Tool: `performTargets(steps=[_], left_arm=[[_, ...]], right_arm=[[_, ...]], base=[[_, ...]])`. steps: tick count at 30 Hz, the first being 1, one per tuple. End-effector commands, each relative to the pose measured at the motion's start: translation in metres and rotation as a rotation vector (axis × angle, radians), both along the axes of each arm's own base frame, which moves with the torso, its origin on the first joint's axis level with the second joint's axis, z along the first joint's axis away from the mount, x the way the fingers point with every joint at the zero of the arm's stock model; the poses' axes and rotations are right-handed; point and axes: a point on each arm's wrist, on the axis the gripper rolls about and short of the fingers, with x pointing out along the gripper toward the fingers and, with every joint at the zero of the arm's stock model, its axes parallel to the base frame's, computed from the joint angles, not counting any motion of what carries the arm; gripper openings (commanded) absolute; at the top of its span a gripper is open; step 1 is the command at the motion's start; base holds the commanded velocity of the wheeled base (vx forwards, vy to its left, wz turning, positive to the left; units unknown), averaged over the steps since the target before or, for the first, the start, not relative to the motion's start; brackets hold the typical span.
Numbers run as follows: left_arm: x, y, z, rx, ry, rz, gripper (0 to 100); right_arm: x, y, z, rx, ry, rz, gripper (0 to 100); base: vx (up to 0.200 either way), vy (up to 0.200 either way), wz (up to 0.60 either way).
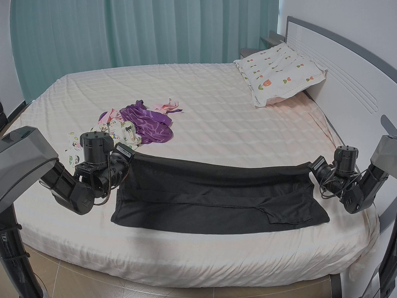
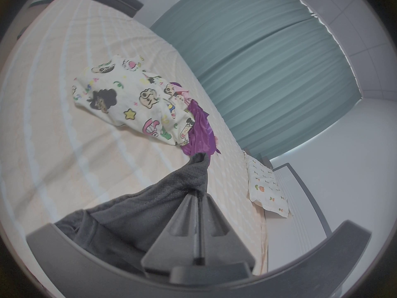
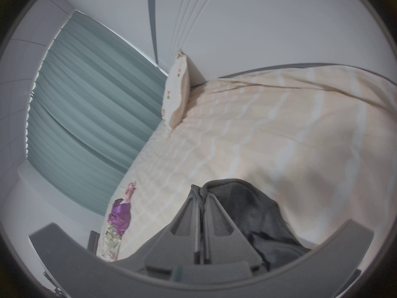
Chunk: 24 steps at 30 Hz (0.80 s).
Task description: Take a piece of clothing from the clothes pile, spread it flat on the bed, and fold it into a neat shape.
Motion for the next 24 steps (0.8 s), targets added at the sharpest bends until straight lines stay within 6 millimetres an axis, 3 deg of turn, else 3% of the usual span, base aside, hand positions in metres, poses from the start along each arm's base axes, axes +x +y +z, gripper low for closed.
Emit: performTargets(steps=[1,7,24], left_arm=[[0.01,0.0,-0.001,0.035,-0.021,-0.005,0],[0.025,0.002,-0.011,0.04,-0.019,0.012,0],[0.03,0.013,-0.018,0.041,-0.006,0.04,0]], right_arm=[[0.015,0.002,0.011,0.013,-0.063,0.031,0],[0.029,0.0,0.007,0.015,-0.079,0.03,0],[0.046,0.001,0.015,0.032,-0.171,0.033,0]], base=[[0.0,0.0,0.0],[0.0,0.0,0.0],[0.0,0.0,0.0]])
